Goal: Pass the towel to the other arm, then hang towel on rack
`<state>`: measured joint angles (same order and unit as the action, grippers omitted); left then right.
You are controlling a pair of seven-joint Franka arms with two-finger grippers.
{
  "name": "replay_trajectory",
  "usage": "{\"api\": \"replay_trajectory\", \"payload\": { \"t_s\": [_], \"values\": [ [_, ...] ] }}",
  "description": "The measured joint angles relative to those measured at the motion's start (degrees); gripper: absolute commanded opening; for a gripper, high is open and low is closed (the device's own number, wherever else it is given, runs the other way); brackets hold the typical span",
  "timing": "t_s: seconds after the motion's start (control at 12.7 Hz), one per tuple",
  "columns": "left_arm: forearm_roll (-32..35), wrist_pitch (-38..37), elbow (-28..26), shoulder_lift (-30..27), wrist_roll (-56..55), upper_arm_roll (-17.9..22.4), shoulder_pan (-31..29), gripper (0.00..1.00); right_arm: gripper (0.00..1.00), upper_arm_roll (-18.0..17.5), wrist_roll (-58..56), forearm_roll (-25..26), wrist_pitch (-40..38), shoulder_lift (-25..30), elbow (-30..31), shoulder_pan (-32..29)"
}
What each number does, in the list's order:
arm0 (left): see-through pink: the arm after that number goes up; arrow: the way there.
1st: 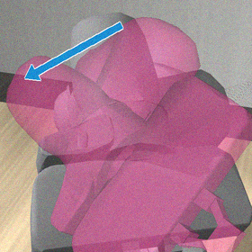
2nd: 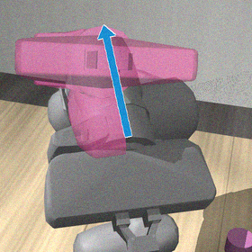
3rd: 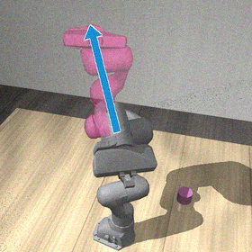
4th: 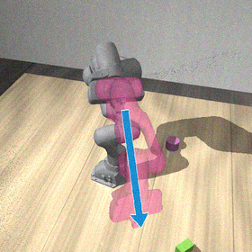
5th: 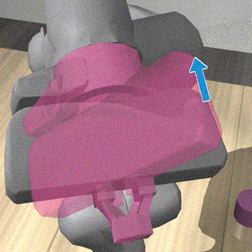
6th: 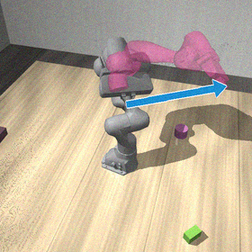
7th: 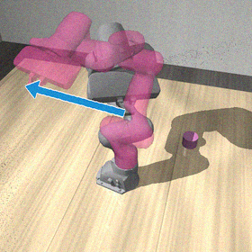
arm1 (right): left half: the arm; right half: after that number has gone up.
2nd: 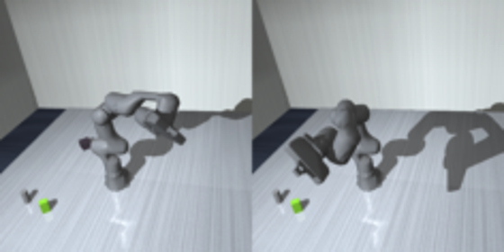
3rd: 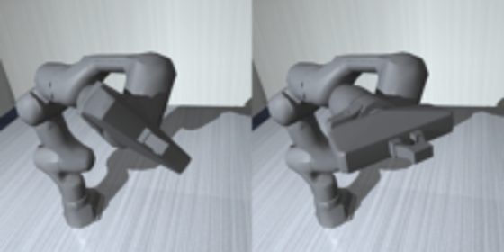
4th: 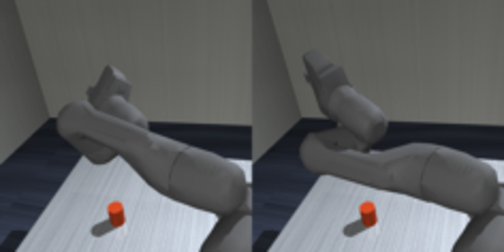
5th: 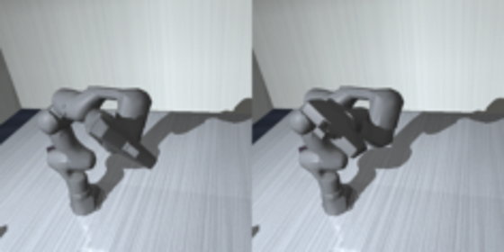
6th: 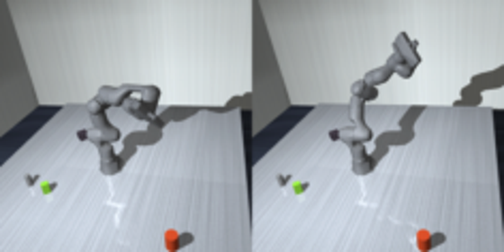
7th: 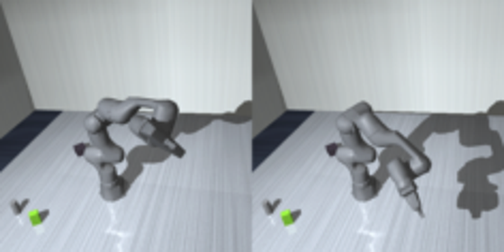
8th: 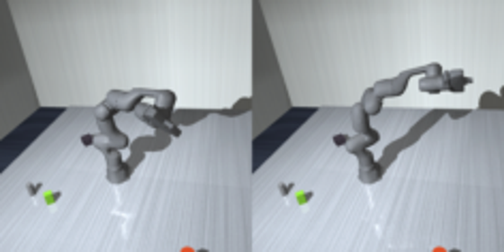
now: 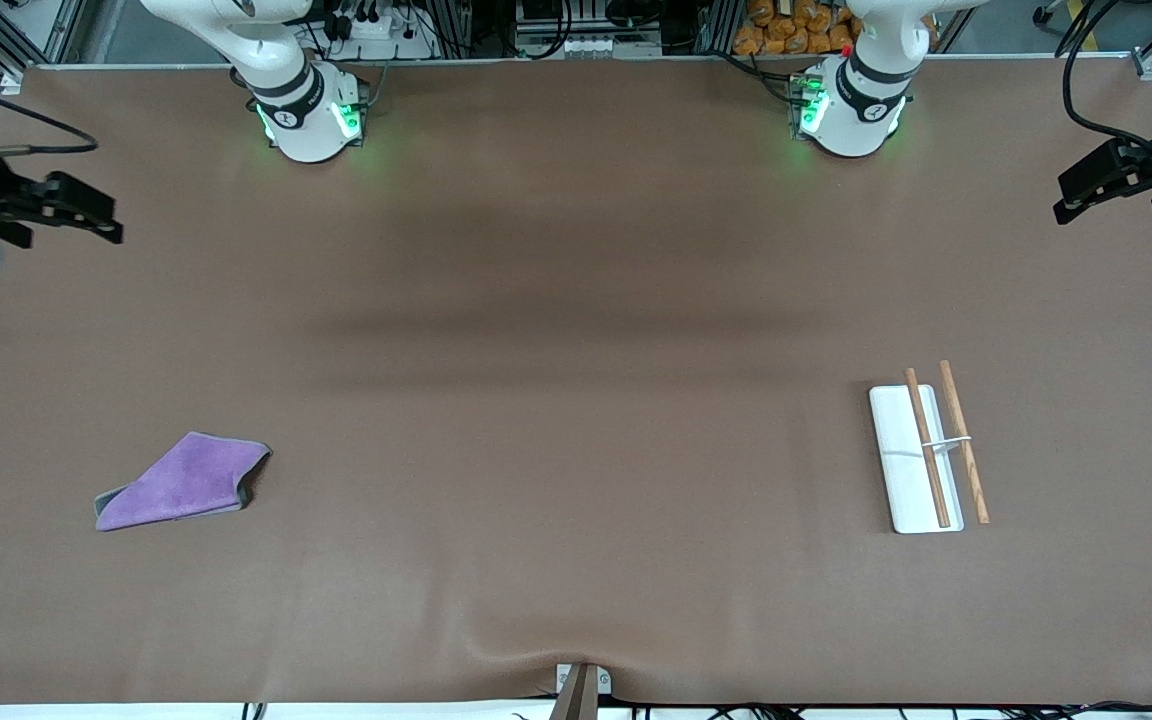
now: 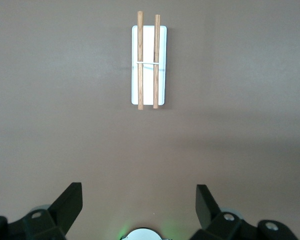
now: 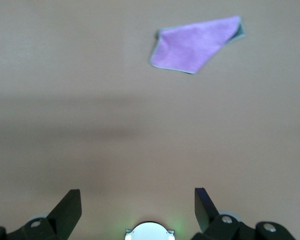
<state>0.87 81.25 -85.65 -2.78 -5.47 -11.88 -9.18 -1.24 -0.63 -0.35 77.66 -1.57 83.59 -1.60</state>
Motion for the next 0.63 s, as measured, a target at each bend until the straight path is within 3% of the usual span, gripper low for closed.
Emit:
{"api": "replay_trajectory", "payload": {
  "t_s": [0.24,0.63],
  "values": [
    [0.0,-0.07,0.0,0.01,0.0,-0.06,0.08,1.0,1.0,0.77,-0.81,-0.69,-1.21,-0.09,0.01,-5.59],
    [0.0,-0.3,-0.1,0.91,-0.01,-0.01,0.03,1.0,1.0,-0.01,-0.95,-0.93,-1.38,-0.28,0.04,-5.72]
  ]
}}
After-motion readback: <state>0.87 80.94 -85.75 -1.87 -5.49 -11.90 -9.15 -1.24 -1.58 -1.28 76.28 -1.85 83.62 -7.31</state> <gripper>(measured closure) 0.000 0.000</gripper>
